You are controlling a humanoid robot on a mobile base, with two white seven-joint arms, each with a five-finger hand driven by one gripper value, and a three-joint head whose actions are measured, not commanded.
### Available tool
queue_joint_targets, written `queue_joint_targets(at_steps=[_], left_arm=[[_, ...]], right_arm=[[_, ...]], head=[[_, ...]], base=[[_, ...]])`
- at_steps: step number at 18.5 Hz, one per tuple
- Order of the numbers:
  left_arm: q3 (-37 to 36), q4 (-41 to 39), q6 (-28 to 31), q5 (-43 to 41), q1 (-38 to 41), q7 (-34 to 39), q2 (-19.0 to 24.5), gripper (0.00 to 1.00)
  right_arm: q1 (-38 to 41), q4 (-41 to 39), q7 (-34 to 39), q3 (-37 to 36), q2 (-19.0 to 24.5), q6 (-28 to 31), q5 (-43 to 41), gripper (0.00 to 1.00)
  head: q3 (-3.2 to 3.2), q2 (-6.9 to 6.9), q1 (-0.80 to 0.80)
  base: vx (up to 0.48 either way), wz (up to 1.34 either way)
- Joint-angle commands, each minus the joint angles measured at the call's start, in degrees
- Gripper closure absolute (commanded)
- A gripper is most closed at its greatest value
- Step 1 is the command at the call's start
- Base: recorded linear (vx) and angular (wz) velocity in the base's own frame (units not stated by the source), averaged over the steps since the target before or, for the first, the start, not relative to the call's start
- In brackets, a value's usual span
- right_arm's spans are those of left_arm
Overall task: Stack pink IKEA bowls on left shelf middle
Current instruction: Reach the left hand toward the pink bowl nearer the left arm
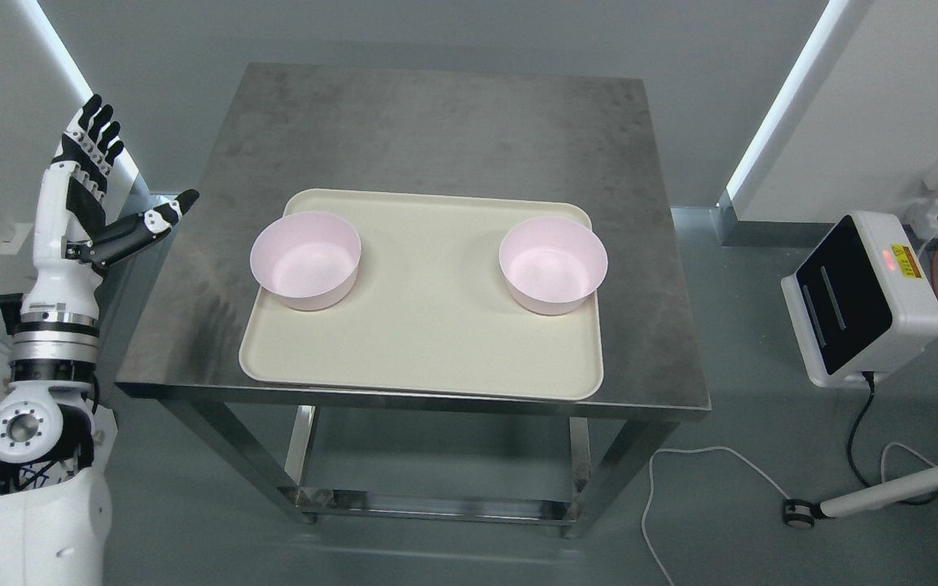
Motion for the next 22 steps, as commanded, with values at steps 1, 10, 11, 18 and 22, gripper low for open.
queue_joint_targets(at_steps=[1, 10, 11, 18, 22], left_arm=[[2.95, 0.35, -0.60, 0.03, 1.58, -4.93, 4.74, 0.00], [-2.88, 7.73, -1.57, -0.05, -9.57, -34.41, 21.70, 0.02], [-7.88, 8.17, -1.48, -0.40, -11.85, -34.33, 22.85, 0.02], [-25.42, 12.92, 0.10, -18.95, -19.95, -35.20, 20.76, 0.00], [-25.69, 13.18, 0.36, -19.83, -19.70, -38.80, 20.57, 0.02]], right_arm=[[1.66, -1.93, 0.01, -0.62, -1.00, 0.25, -0.32, 0.00], [1.66, -1.93, 0.01, -0.62, -1.00, 0.25, -0.41, 0.00], [1.66, -1.93, 0.01, -0.62, -1.00, 0.16, -0.32, 0.00], [1.66, -1.93, 0.01, -0.62, -1.00, 0.16, -0.32, 0.00], [1.66, -1.93, 0.01, -0.62, -1.00, 0.16, -0.32, 0.00]], head=[[0.00, 0.00, 0.00], [0.00, 0.00, 0.00], [0.00, 0.00, 0.00], [0.00, 0.00, 0.00], [0.00, 0.00, 0.00]], base=[[0.070, 0.00], [0.026, 0.00], [0.000, 0.00], [0.001, 0.00], [0.000, 0.00]])
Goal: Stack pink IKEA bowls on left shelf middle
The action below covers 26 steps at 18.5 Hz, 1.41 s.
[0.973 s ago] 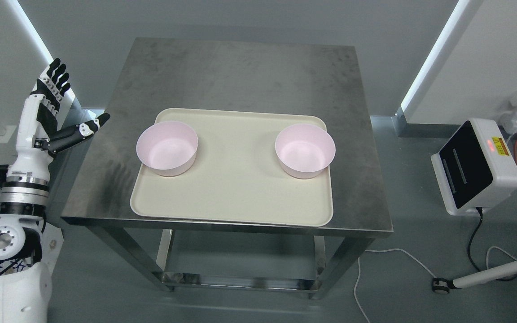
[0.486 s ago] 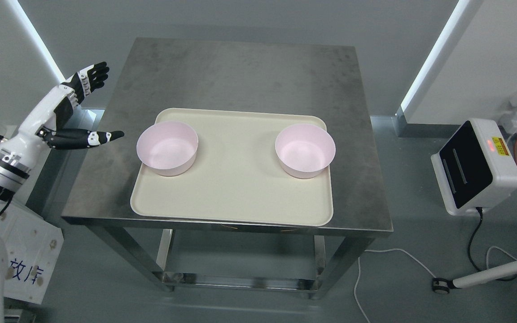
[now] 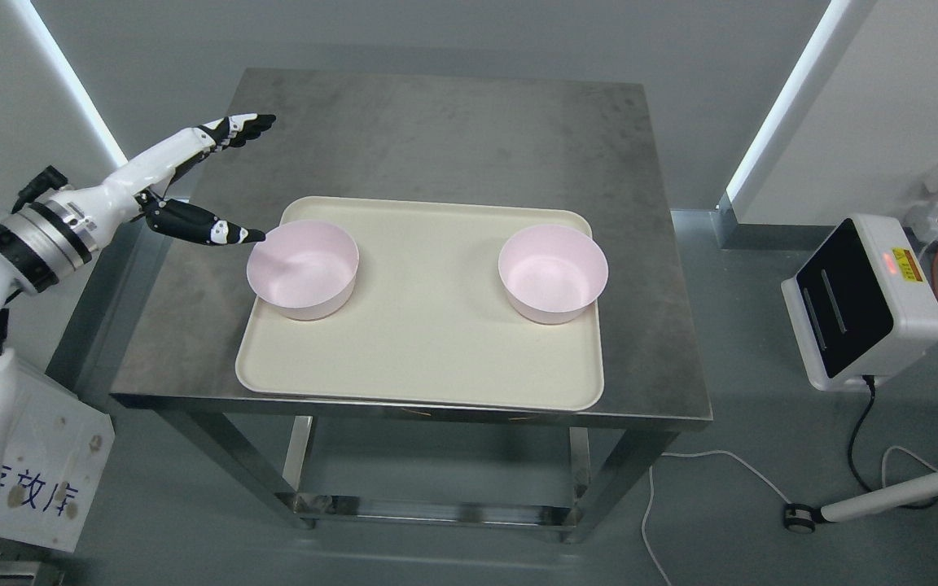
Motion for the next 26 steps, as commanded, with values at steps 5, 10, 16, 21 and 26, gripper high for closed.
queue_joint_targets(at_steps=[5, 10, 16, 21, 26], left_arm=[[-11.41, 5.42, 1.43, -8.55, -3.48, -2.08, 0.62, 0.13], [-12.29, 5.42, 6.18, -8.55, -3.84, -2.87, -2.72, 0.22], [-11.86, 5.42, 6.27, -8.47, -4.54, -2.96, -4.66, 0.44], [-10.63, 5.95, 5.74, -8.38, -5.42, -3.05, -6.67, 0.64], [-8.60, 6.74, 3.30, -8.38, -5.42, -3.05, -8.88, 0.88]], right_arm=[[1.67, -1.93, -0.01, -0.62, -1.00, -0.04, 0.00, 0.00], [1.67, -1.93, -0.01, -0.62, -1.00, 0.05, 0.00, 0.00], [1.67, -1.93, -0.01, -0.70, -1.00, -0.04, 0.00, 0.00], [1.67, -1.93, -0.01, -0.62, -1.00, 0.04, 0.00, 0.00], [1.67, -1.93, -0.01, -0.70, -1.00, 0.05, 0.00, 0.00]], head=[[0.00, 0.00, 0.00], [0.00, 0.00, 0.00], [0.00, 0.00, 0.00], [0.00, 0.00, 0.00], [0.00, 0.00, 0.00]], base=[[0.000, 0.00], [0.000, 0.00], [0.000, 0.00], [0.000, 0.00], [0.000, 0.00]])
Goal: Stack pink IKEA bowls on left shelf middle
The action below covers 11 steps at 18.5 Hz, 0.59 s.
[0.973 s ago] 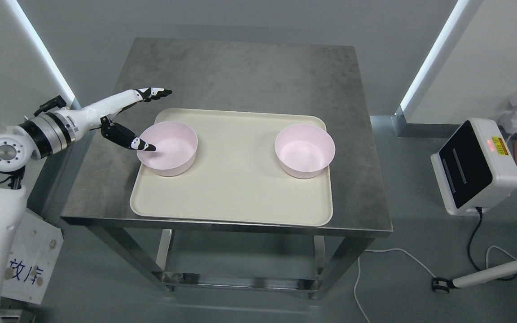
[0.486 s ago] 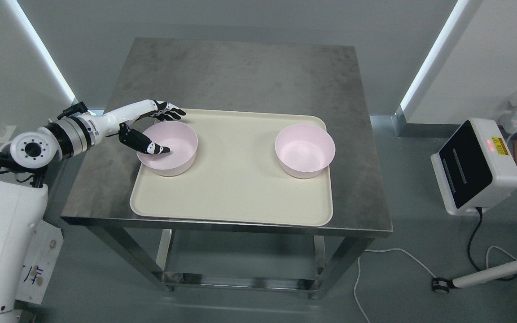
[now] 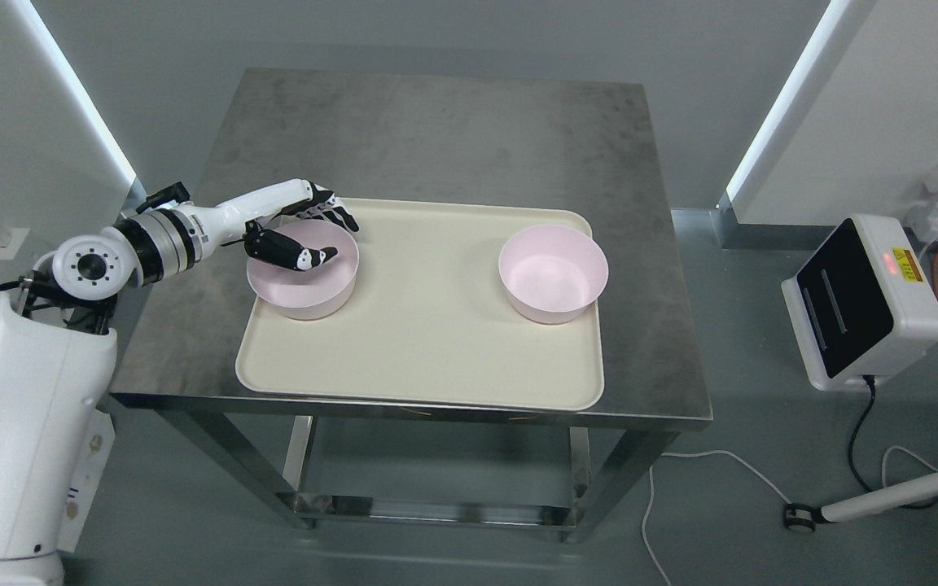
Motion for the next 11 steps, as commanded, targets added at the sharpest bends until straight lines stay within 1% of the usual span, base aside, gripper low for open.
queue_joint_targets(at_steps=[1, 5, 7, 8, 11], left_arm=[[1.26, 1.92, -3.17, -0.06, -0.38, 0.09, -4.21, 0.90], [3.46, 3.85, -5.72, -0.06, -0.38, 0.09, -5.53, 1.00], [5.38, 3.94, -6.17, 0.12, -1.07, -0.17, -6.40, 1.00], [6.18, 3.94, -6.17, 0.29, -2.82, -0.69, -7.28, 1.00], [7.59, 3.24, -5.47, 0.73, -9.23, -3.32, -12.98, 1.00]], right_arm=[[1.67, -1.93, -0.01, -0.62, -1.00, 0.04, -0.10, 0.00], [1.67, -1.93, -0.01, -0.62, -1.00, 0.04, -0.10, 0.00], [1.67, -1.93, -0.01, -0.62, -1.00, 0.04, -0.10, 0.00], [1.67, -1.93, -0.01, -0.62, -1.00, -0.05, -0.10, 0.00], [1.67, -1.93, -0.01, -0.62, -1.00, 0.04, -0.10, 0.00]], head=[[0.00, 0.00, 0.00], [0.00, 0.00, 0.00], [0.00, 0.00, 0.00], [0.00, 0.00, 0.00], [0.00, 0.00, 0.00]], base=[[0.000, 0.00], [0.000, 0.00], [0.000, 0.00], [0.000, 0.00], [0.000, 0.00]])
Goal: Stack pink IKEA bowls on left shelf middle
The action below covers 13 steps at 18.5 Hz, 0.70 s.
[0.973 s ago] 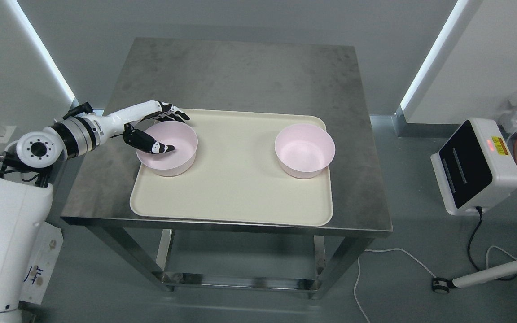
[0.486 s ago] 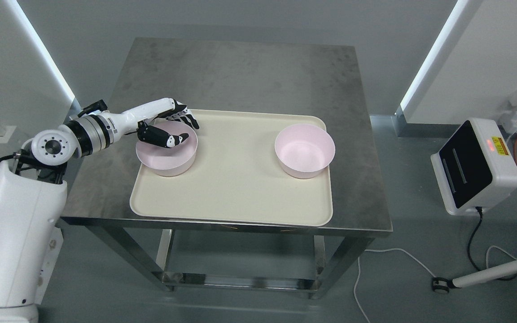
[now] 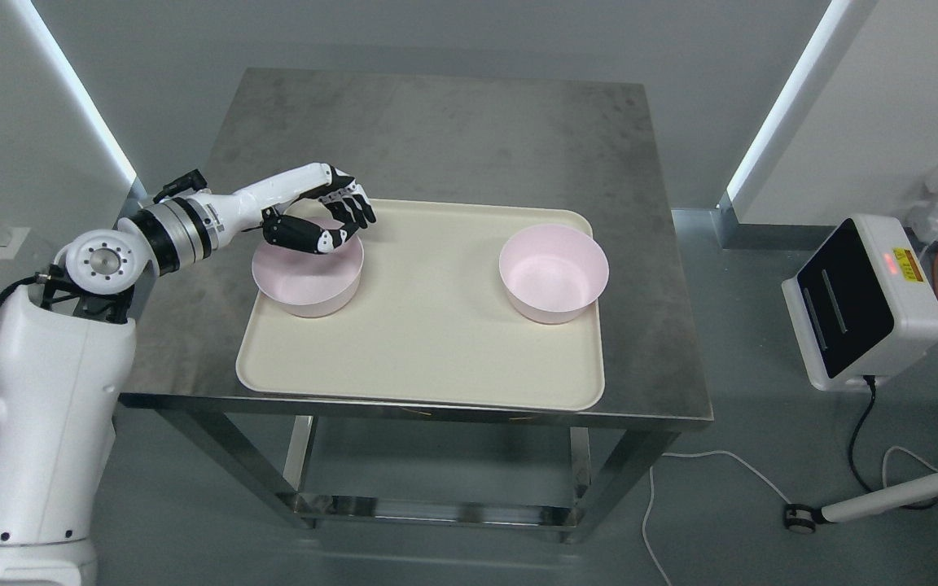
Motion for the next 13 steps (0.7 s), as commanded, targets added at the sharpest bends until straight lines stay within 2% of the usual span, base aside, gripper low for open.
queue_joint_targets(at_steps=[1, 4, 7, 8, 10, 11, 13], left_arm=[[4.17, 0.65, 0.73, 0.54, -8.24, -3.03, -10.36, 1.00], [2.33, 1.08, 3.89, 0.28, -12.38, -3.92, -11.96, 1.00], [0.91, 1.78, 3.03, -0.25, -11.95, -4.00, -9.95, 0.99], [0.65, 2.75, 1.54, -0.95, -11.26, -4.00, -6.28, 0.99], [-0.75, 5.55, -5.03, -1.66, -8.80, -4.00, 4.60, 0.98], [-1.46, 7.22, -8.02, -1.66, -7.40, -4.00, 8.04, 0.98], [-2.08, 8.55, -11.64, -1.74, -4.50, -4.00, 11.40, 0.97]], right_arm=[[1.67, -1.93, -0.01, -0.70, -1.00, -0.05, -0.01, 0.00], [1.67, -1.93, -0.01, -0.70, -1.00, -0.05, -0.01, 0.00], [1.67, -1.93, -0.01, -0.70, -1.00, 0.04, -0.01, 0.00], [1.67, -1.93, -0.01, -0.70, -1.00, -0.05, -0.01, 0.00], [1.67, -1.93, -0.01, -0.62, -1.00, -0.05, -0.01, 0.00], [1.67, -1.93, -0.01, -0.62, -1.00, -0.05, -0.01, 0.00], [1.67, -1.93, -0.01, -0.62, -1.00, 0.04, -0.01, 0.00]], head=[[0.00, 0.00, 0.00], [0.00, 0.00, 0.00], [0.00, 0.00, 0.00], [0.00, 0.00, 0.00], [0.00, 0.00, 0.00], [0.00, 0.00, 0.00], [0.00, 0.00, 0.00]], base=[[0.000, 0.00], [0.000, 0.00], [0.000, 0.00], [0.000, 0.00], [0.000, 0.00], [0.000, -0.01], [0.000, -0.01]])
